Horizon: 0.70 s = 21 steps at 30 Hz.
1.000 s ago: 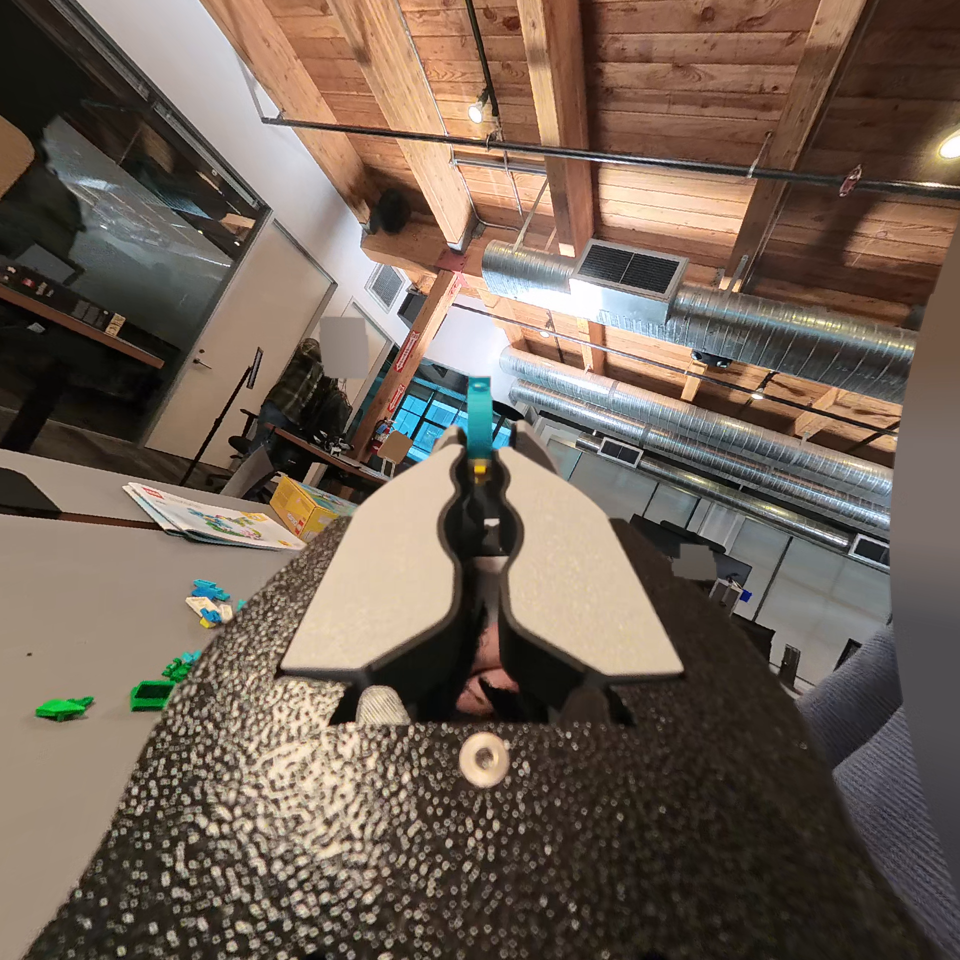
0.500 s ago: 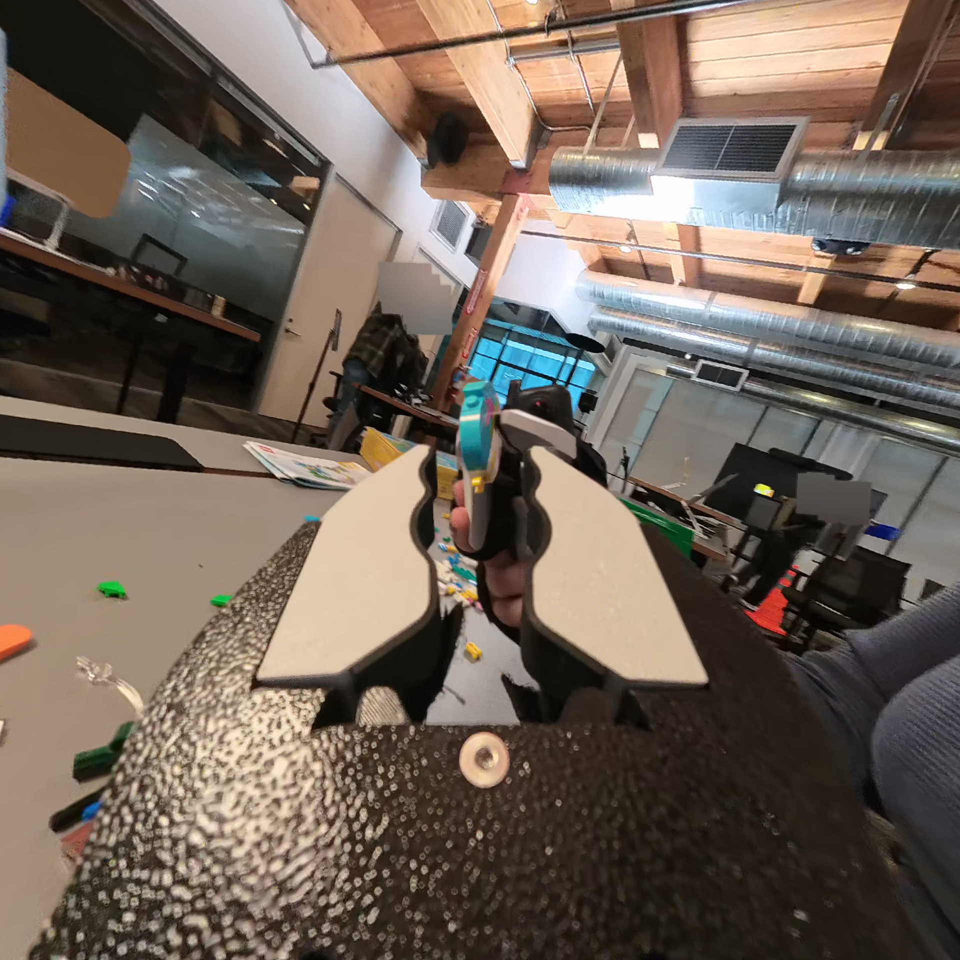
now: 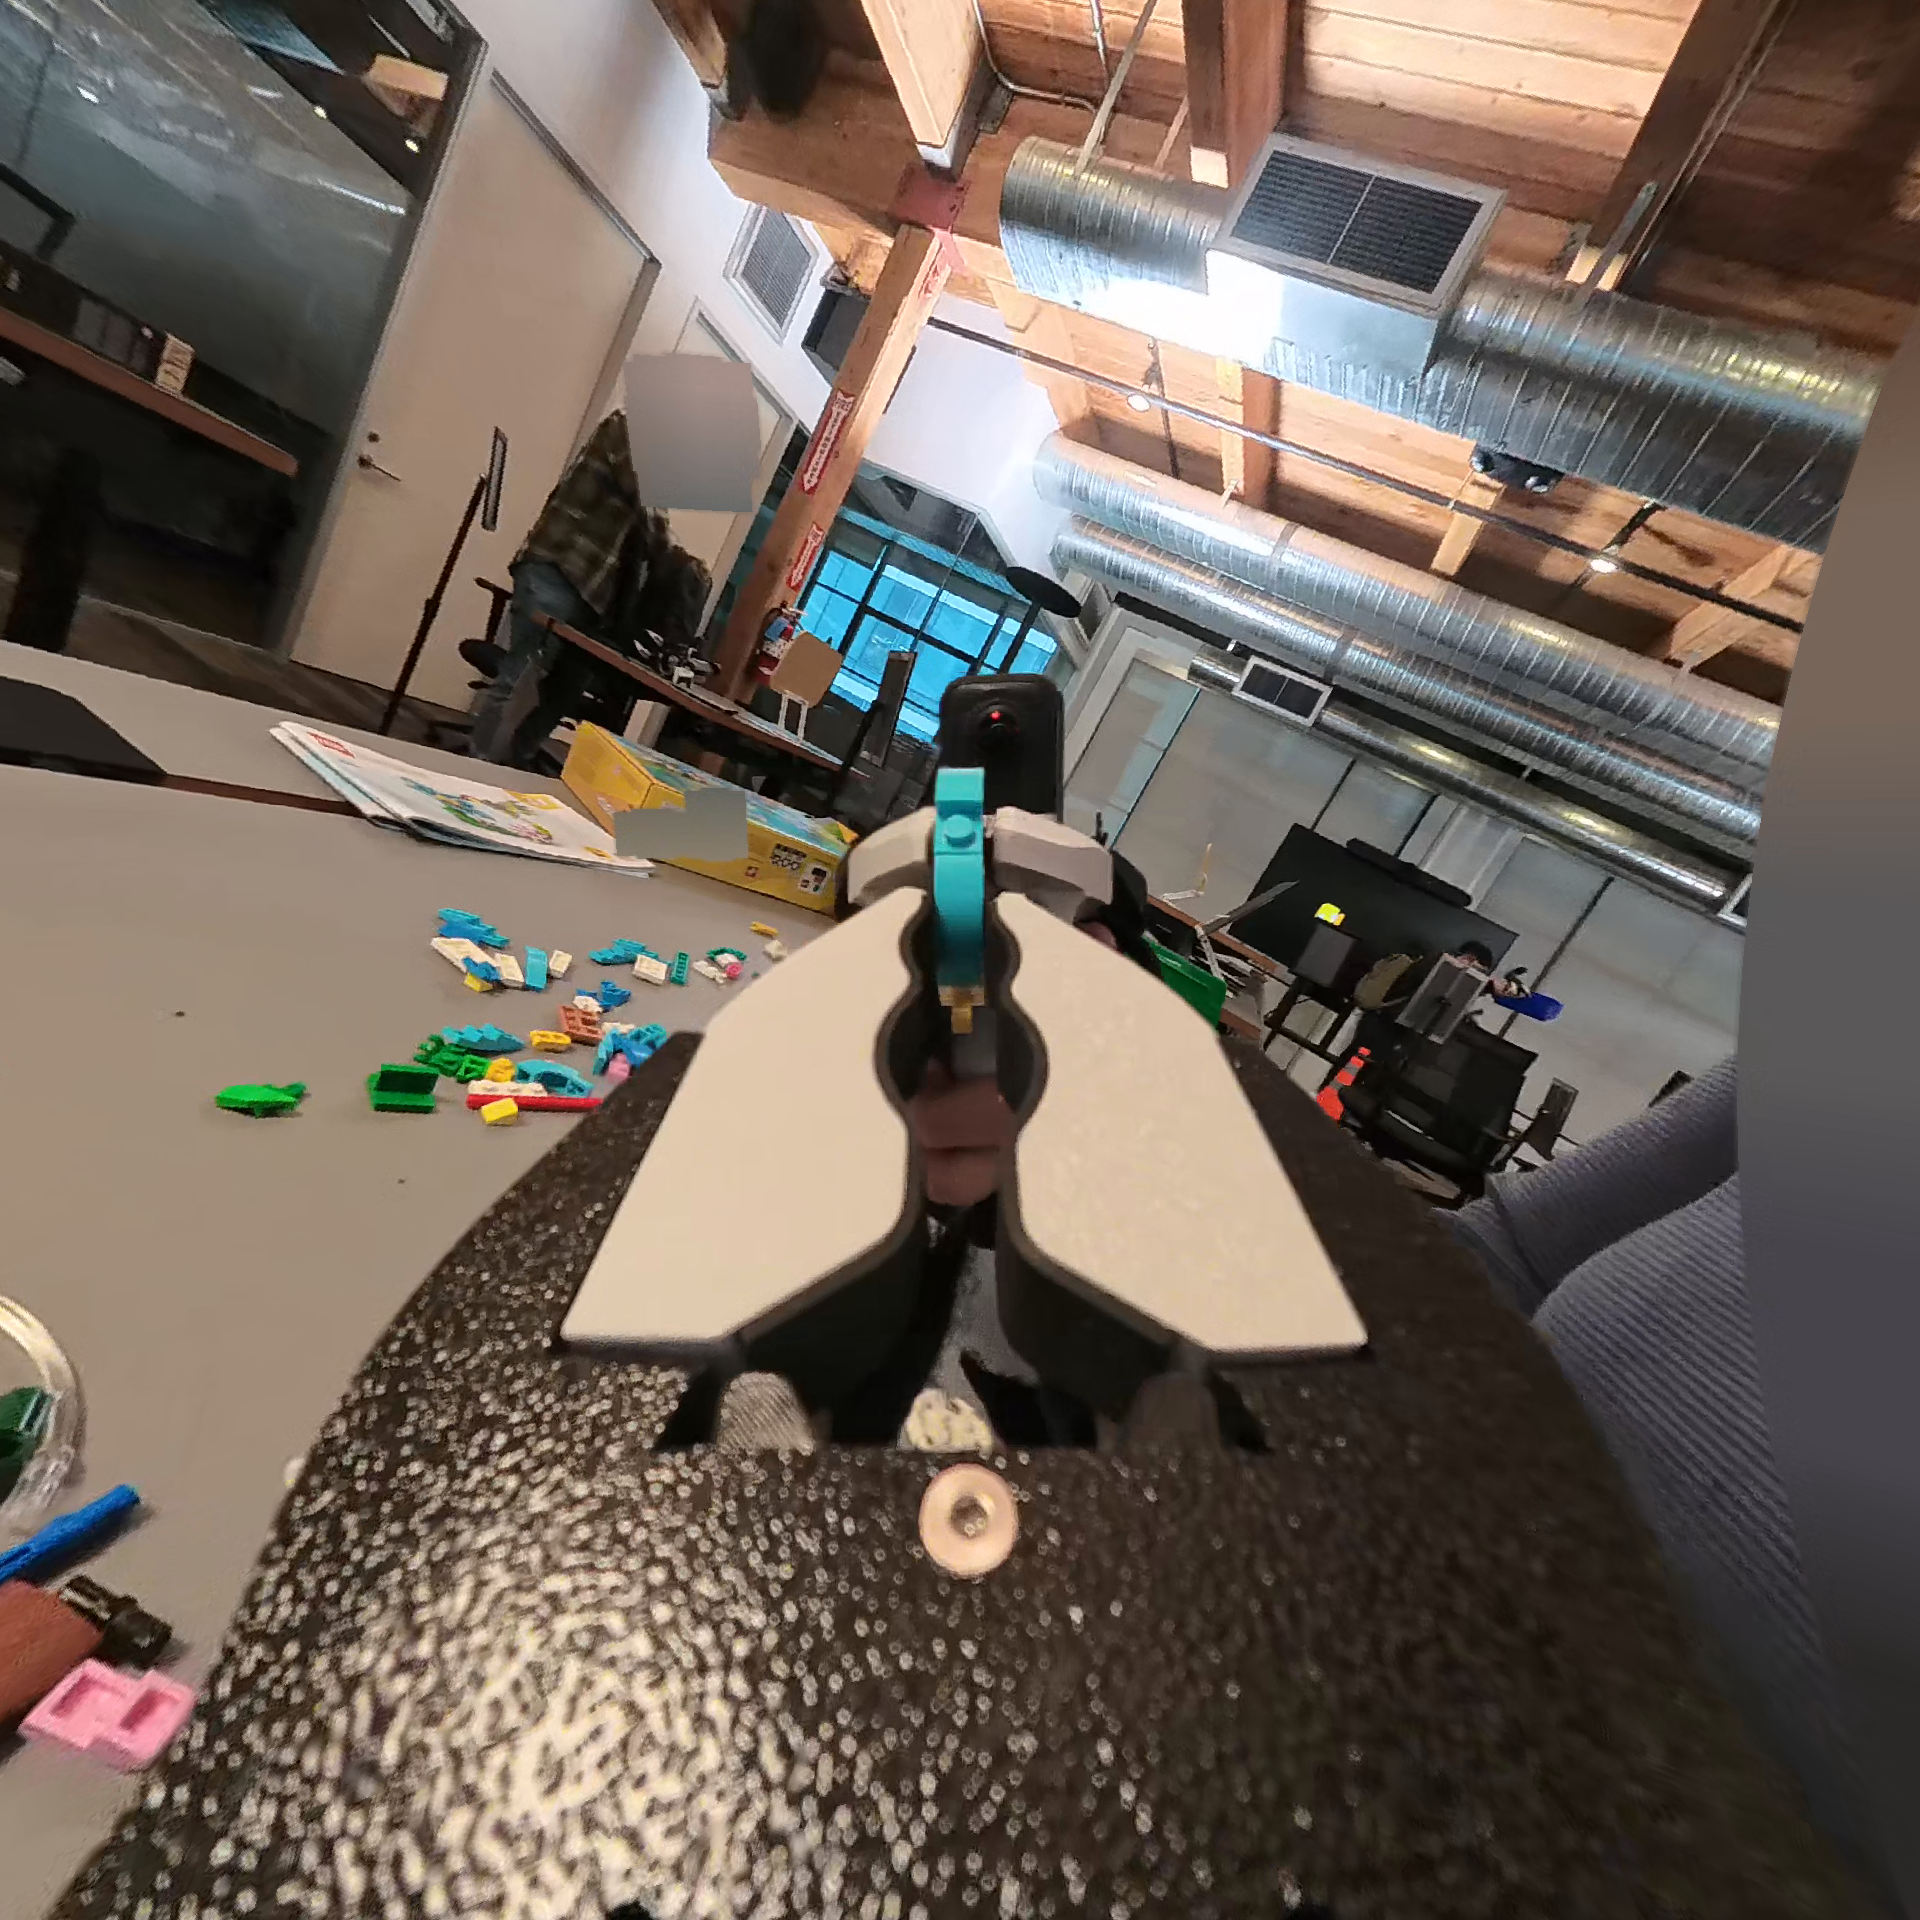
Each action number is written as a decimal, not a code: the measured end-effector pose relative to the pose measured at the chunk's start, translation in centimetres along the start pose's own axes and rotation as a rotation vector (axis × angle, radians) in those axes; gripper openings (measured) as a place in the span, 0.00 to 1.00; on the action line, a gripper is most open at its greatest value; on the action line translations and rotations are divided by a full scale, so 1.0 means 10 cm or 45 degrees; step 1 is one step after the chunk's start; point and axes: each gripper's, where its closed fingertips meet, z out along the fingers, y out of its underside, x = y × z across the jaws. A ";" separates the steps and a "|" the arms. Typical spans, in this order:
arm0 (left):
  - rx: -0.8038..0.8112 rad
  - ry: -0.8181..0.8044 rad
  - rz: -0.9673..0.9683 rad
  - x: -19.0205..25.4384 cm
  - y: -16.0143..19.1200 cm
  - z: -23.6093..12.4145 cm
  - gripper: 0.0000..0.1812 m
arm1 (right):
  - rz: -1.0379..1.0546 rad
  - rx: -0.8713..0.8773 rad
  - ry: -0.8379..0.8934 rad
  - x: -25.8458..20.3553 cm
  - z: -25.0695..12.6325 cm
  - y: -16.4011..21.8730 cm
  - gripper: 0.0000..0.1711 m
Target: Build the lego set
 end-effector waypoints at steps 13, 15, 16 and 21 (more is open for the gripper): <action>-0.261 -0.148 -0.259 -0.20 0.34 -0.05 0.04 | -0.363 -0.667 0.557 0.45 -1.39 0.36 0.09; -0.348 -0.151 -0.271 -0.19 0.48 -0.02 0.04 | -0.338 -0.863 0.585 0.50 -1.62 0.58 0.07; -0.386 -0.148 -0.278 -0.18 0.54 0.00 0.04 | -0.337 -0.945 0.600 0.52 -1.71 0.67 0.07; -0.554 -0.112 -0.271 -0.10 0.78 0.07 0.05 | -0.409 -1.159 0.581 0.63 -1.85 0.92 0.08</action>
